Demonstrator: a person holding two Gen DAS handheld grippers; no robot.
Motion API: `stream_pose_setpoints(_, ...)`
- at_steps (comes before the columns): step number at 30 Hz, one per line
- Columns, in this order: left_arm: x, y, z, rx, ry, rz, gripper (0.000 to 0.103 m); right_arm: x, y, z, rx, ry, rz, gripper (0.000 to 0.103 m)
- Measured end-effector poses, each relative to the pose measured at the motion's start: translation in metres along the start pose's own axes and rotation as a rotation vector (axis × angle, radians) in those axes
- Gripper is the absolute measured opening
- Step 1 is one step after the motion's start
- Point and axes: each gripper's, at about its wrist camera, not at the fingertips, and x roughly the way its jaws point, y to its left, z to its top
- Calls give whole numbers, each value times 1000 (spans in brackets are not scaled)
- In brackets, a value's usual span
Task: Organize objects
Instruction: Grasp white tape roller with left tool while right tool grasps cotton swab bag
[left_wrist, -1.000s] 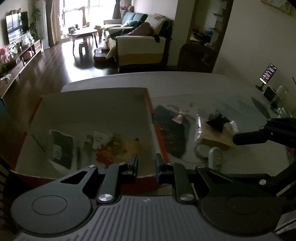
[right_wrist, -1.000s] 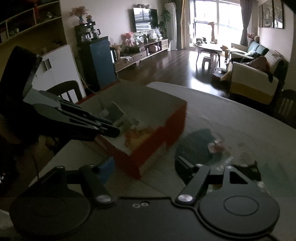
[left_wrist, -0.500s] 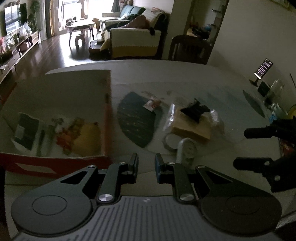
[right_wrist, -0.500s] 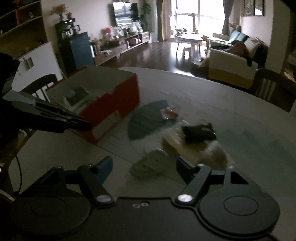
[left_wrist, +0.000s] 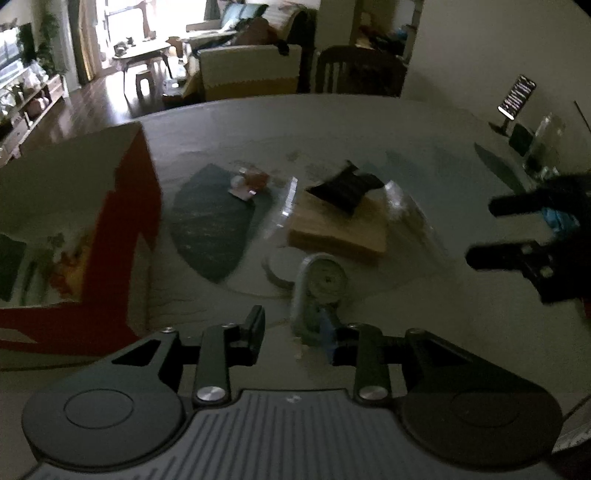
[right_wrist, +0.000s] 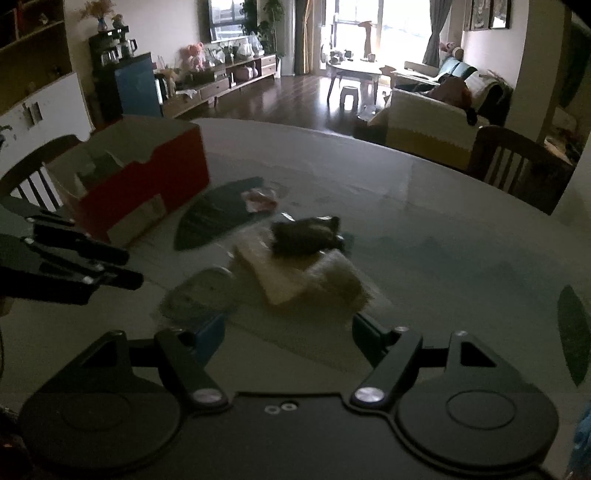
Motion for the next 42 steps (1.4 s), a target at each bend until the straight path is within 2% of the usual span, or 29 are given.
stream_pose_setpoints(2, 7, -7, 0, 5, 10, -8, 31, 7, -10, 1, -21, 11, -12, 76)
stream_pose_setpoints(3, 10, -10, 0, 8, 16, -8, 36, 11, -13, 2, -32, 19, -20, 76)
stream_pose_setpoints(4, 13, -13, 0, 9, 21, -9, 42, 15, -17, 3, -44, 24, -25, 76)
stream_pose_setpoints(5, 16, -15, 0, 11, 21, -13, 56, 20, -21, 4, -56, 28, -29, 76)
stream_pose_setpoints(6, 18, -17, 0, 12, 19, -14, 60, 24, -24, 5, -68, 34, -35, 76)
stream_pose_setpoints(11, 33, -25, 1, 23, 31, -21, 63, 43, -37, 8, -126, 64, -19, 76)
stream_pose_setpoints(14, 42, -26, 2, 14, 28, -30, 82, 53, -41, 11, -154, 80, -14, 76)
stream_pose_setpoints(30, 72, -31, -1, 19, 12, 10, 85, 100, -47, 23, -325, 140, 48, 76)
stream_pose_setpoints(33, 76, -31, -2, 13, 27, 26, 89, 103, -47, 24, -333, 137, 57, 75)
stream_pose_setpoints(42, 82, -27, 1, -29, 40, 44, 89, 106, -35, 22, -354, 134, 95, 70)
